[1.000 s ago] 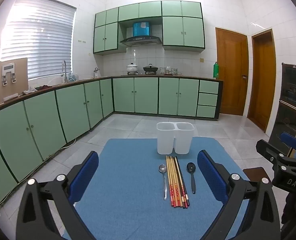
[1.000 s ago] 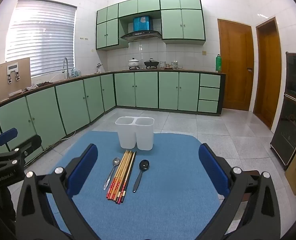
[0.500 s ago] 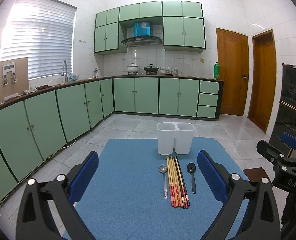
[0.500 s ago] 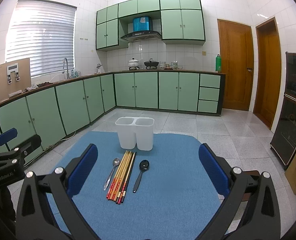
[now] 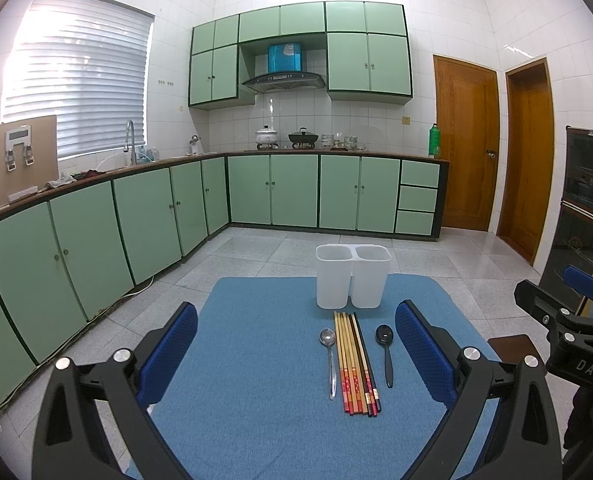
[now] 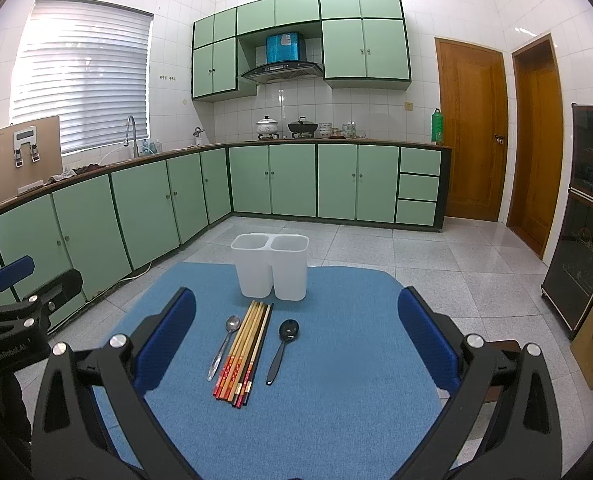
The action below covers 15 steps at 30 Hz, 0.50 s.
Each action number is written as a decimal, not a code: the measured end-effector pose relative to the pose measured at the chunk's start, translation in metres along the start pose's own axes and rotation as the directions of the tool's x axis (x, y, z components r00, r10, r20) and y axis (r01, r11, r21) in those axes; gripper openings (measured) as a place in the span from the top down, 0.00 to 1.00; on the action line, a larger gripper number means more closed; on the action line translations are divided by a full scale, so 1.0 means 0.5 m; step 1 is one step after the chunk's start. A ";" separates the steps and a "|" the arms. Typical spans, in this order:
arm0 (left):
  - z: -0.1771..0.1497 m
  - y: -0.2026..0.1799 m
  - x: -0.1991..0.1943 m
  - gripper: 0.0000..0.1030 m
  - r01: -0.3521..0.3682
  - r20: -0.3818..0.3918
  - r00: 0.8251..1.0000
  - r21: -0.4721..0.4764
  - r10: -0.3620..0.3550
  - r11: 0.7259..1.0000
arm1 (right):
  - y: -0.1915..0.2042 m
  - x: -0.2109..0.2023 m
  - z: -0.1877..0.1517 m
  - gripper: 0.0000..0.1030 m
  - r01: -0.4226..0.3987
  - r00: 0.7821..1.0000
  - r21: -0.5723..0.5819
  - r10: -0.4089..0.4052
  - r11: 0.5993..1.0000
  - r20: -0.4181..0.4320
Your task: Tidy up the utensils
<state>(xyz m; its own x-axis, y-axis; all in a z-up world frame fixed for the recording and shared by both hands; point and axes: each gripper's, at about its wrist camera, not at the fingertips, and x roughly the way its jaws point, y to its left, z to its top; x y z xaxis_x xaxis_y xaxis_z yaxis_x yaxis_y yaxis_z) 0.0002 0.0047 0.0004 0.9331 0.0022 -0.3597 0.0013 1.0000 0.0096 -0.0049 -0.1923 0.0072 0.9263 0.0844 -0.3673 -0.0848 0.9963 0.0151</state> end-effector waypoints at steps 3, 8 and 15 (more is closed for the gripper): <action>0.000 0.000 0.000 0.06 0.000 0.001 1.000 -0.001 0.000 1.000 | 0.000 0.000 0.000 0.05 0.001 1.000 0.001 -0.001 1.000 -0.001; 0.002 0.007 0.002 0.06 0.000 0.000 1.000 0.001 0.000 1.000 | 0.000 0.000 0.000 0.05 0.001 1.000 0.001 -0.001 1.000 0.000; 0.001 0.005 0.002 0.06 -0.001 0.000 1.000 0.000 0.001 1.000 | 0.000 0.001 -0.003 0.05 0.000 1.000 0.000 0.000 1.000 -0.003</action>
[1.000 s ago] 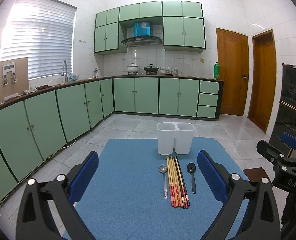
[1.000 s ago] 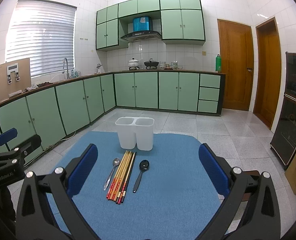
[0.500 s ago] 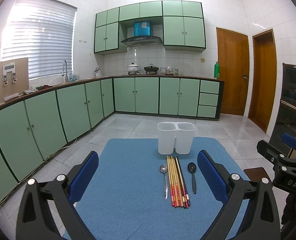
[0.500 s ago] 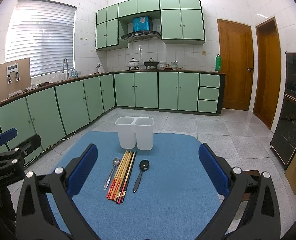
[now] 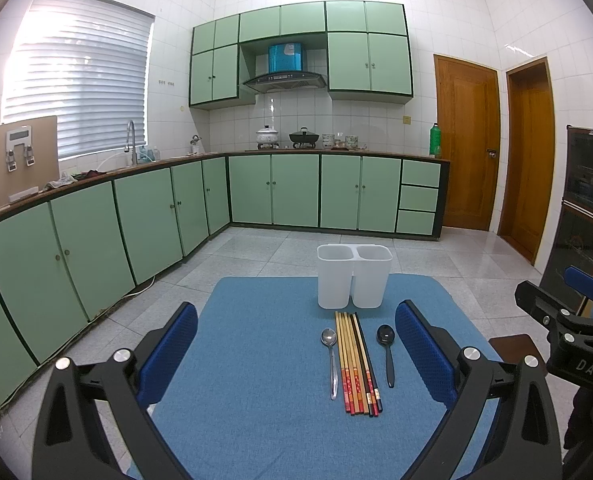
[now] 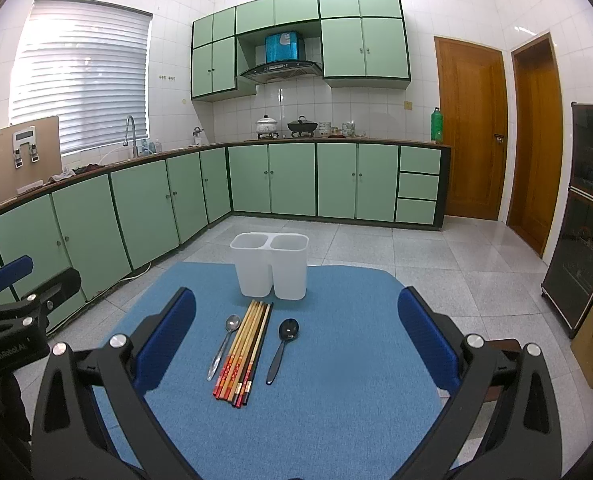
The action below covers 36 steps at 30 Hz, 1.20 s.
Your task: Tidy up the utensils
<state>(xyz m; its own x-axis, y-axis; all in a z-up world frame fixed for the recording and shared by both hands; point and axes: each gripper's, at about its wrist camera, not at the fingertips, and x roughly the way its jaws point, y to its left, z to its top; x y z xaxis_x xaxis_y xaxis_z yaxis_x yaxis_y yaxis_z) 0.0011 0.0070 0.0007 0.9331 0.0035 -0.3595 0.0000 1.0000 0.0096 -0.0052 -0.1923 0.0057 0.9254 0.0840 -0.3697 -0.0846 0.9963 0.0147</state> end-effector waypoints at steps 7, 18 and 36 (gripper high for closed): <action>0.000 0.007 -0.006 0.06 0.000 -0.001 1.000 0.000 0.000 1.000 | -0.004 -0.001 -0.002 0.05 0.001 1.000 0.001 -0.001 1.000 0.001; 0.000 0.012 -0.007 0.06 -0.001 0.000 1.000 0.001 0.001 1.000 | -0.005 -0.001 -0.004 0.05 -0.001 1.000 0.003 0.001 1.000 -0.001; -0.005 0.037 0.011 0.06 -0.009 -0.016 1.000 0.000 0.009 1.000 | -0.007 0.024 -0.008 0.05 0.007 1.000 0.006 -0.007 1.000 -0.015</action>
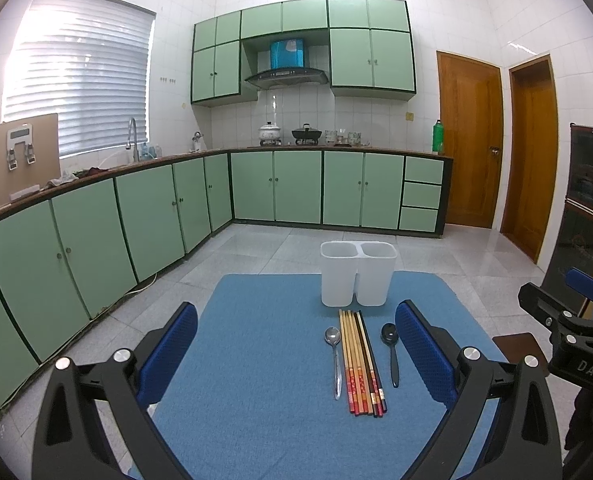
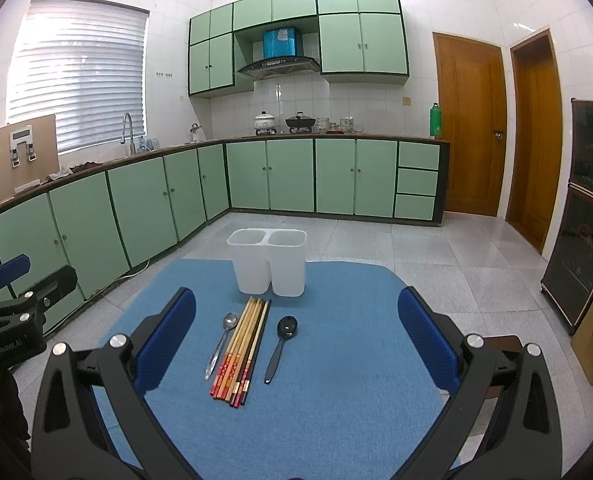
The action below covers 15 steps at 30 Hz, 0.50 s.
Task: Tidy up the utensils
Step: 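Move the right gripper to the black spoon and close on its bowl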
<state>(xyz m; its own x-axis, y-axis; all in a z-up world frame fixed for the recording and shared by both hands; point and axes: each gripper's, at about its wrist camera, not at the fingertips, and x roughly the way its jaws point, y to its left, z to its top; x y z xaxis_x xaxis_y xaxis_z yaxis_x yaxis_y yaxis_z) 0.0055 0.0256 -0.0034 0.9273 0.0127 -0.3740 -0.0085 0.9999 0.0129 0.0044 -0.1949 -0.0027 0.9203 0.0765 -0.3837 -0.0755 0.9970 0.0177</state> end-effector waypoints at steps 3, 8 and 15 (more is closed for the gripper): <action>0.001 -0.003 0.013 0.06 -0.001 -0.009 1.000 0.003 0.001 1.000 | 0.002 0.009 -0.002 0.05 0.001 1.000 -0.002 -0.001 1.000 -0.010; -0.002 -0.012 0.046 0.06 -0.006 -0.034 0.999 0.009 0.006 1.000 | -0.002 0.041 -0.006 0.05 0.013 0.999 -0.007 -0.013 1.000 -0.040; -0.017 -0.008 0.172 0.06 -0.031 -0.131 0.991 0.043 0.036 0.999 | -0.003 0.177 -0.021 0.05 0.045 0.984 -0.048 -0.053 0.998 -0.172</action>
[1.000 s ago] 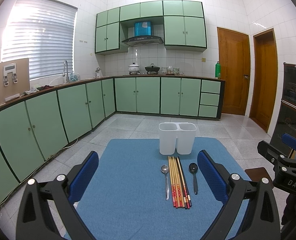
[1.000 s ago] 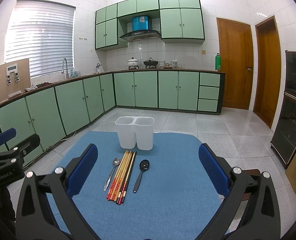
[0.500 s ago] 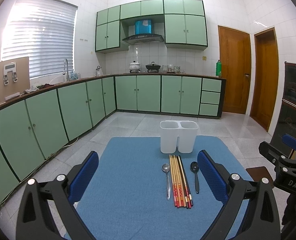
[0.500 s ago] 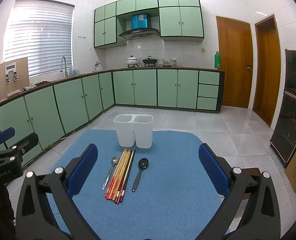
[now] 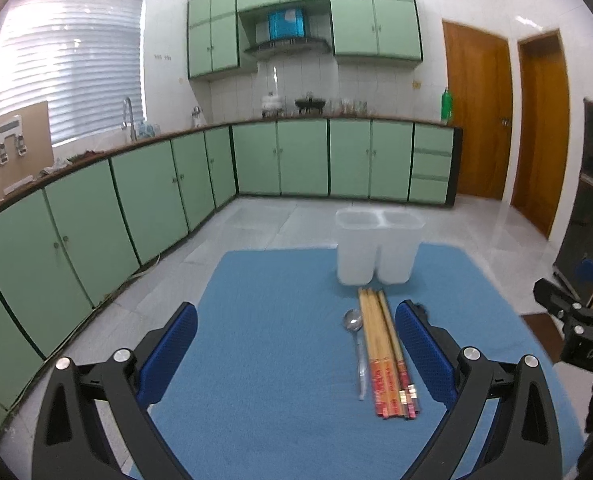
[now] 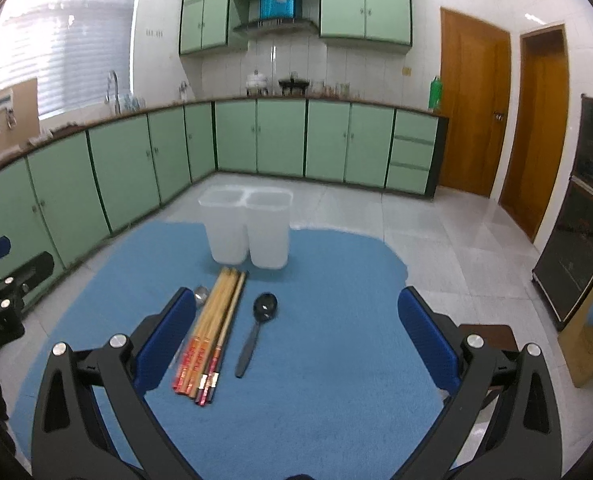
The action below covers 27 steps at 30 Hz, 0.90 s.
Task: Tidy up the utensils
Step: 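Move the right gripper to the black spoon and close on its bowl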
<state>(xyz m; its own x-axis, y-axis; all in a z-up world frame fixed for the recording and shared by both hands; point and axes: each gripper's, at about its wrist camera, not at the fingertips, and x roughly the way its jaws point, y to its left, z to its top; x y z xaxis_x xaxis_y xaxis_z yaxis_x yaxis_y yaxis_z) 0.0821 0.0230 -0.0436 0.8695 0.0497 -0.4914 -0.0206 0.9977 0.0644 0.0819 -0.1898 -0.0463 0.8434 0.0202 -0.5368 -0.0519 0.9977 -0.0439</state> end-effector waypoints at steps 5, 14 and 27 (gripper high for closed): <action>-0.011 0.016 0.126 0.06 -0.035 -0.100 0.994 0.011 0.036 0.999 | -0.001 0.125 0.002 0.05 -0.039 0.991 0.043 0.044 0.998 -0.125; -0.050 0.024 0.300 0.07 -0.034 -0.242 0.970 -0.003 0.033 0.999 | 0.035 0.325 -0.021 0.19 -0.034 0.962 0.047 0.045 0.998 -0.269; -0.061 0.017 0.389 0.10 0.006 -0.300 0.954 -0.005 -0.007 1.000 | 0.048 0.444 -0.048 0.49 -0.007 0.913 0.147 0.067 0.989 -0.403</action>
<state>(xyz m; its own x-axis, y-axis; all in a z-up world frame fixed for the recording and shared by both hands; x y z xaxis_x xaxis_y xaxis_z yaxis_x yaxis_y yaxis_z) 0.2358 0.0425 -0.1650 0.6812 0.0543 -0.7301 -0.0183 0.9982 0.0572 0.2549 -0.1631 -0.1868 0.5505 0.0588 -0.8328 0.0215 0.9962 0.0845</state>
